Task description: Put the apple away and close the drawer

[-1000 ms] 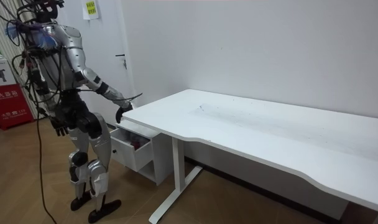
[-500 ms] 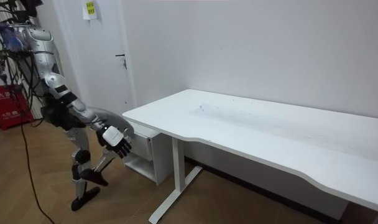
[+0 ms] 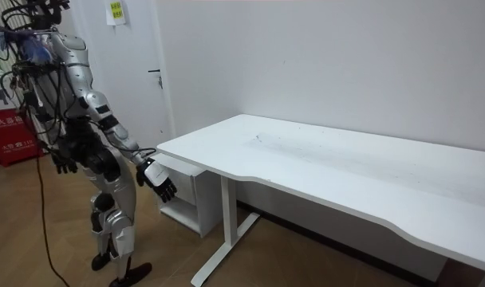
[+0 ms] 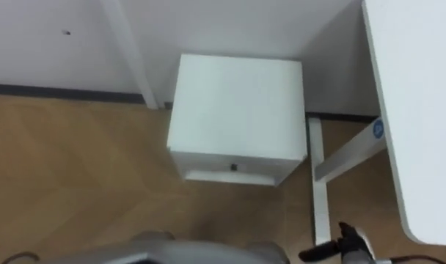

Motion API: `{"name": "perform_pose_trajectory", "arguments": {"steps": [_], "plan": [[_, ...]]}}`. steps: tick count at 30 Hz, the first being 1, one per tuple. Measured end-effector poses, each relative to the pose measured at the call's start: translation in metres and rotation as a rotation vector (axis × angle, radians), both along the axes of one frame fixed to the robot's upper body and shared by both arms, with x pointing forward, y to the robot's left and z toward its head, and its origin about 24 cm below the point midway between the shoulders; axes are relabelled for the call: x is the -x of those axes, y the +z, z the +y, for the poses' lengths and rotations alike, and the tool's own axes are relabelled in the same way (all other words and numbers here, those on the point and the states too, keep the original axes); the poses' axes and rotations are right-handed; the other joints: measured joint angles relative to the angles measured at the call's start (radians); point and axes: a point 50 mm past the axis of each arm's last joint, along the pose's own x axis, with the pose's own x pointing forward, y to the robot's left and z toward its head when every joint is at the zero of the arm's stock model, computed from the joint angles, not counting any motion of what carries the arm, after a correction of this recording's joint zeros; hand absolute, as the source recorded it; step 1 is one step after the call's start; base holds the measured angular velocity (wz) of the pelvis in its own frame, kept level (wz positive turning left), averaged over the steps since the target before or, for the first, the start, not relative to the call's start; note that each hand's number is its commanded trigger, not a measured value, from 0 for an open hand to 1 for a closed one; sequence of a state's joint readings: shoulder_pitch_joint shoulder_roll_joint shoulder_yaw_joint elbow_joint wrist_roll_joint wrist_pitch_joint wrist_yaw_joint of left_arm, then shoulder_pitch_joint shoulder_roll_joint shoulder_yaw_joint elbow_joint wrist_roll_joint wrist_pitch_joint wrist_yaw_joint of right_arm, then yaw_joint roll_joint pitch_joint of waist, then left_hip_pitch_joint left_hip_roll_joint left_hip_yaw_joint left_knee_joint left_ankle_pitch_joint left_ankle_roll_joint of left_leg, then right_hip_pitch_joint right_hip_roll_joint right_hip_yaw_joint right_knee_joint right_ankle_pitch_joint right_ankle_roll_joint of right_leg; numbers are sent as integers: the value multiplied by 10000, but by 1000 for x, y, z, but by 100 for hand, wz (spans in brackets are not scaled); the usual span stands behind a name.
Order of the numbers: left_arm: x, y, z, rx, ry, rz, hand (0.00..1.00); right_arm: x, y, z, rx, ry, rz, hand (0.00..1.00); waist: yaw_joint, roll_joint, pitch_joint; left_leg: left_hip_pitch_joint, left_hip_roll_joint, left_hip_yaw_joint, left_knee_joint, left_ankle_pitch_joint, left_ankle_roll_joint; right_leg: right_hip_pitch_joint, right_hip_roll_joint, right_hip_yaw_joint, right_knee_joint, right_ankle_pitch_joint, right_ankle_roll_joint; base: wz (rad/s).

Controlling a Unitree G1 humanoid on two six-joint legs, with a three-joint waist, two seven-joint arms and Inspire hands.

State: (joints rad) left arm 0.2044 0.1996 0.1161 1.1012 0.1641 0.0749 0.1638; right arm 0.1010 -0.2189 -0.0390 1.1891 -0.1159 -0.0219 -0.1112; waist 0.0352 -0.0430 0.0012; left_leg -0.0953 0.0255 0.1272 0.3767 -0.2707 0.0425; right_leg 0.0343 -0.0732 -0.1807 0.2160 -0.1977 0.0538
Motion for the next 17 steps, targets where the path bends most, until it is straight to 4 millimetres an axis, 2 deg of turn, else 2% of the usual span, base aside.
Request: {"name": "perform_pose_trajectory", "arguments": {"steps": [2, 5, 10, 12, 14, 17], "plan": [[-15, 1, -1, 69, -22, -552, 0, -4, 0, 2, -101, -79, -147, 0, 0, -72, -27, 39, 93, -30, -191, 62, -117, 37, 99, -136, -72, 29, -64, 5], [-22, 0, -7, 236, -92, -870, 0, -2, -1, 4, -186, -145, -153, 0, -38, -35, -5, 48, 114, -57, -296, 104, -186, 125, 185, -163, -200, 70, -131, 0], [-16, -3, -14, 493, -51, -763, 0, 10, -4, 7, -538, -618, 66, 0, -57, 101, 25, 165, 34, -99, -550, 150, -250, 183, 200, -160, -322, 79, -147, 0], [-10, -4, -14, 569, -17, -623, 0, 13, -5, 8, -646, -742, 121, 0, -58, 164, -1, 230, 20, -102, -639, 165, -260, 207, 194, -163, -324, 79, -147, 0], [-7, -4, -14, 574, 8, -554, 0, 14, -5, 8, -742, -925, 85, 0, -68, 246, 29, 368, -7, -102, -758, 192, -263, 284, 176, -172, -335, 78, -145, 0], [-5, -4, -14, 578, 41, -485, 0, 14, -6, 10, -896, -971, 105, 0, -57, 244, 27, 498, -37, -118, -857, 195, -266, 398, 163, -183, -470, 78, -145, 1]]}}
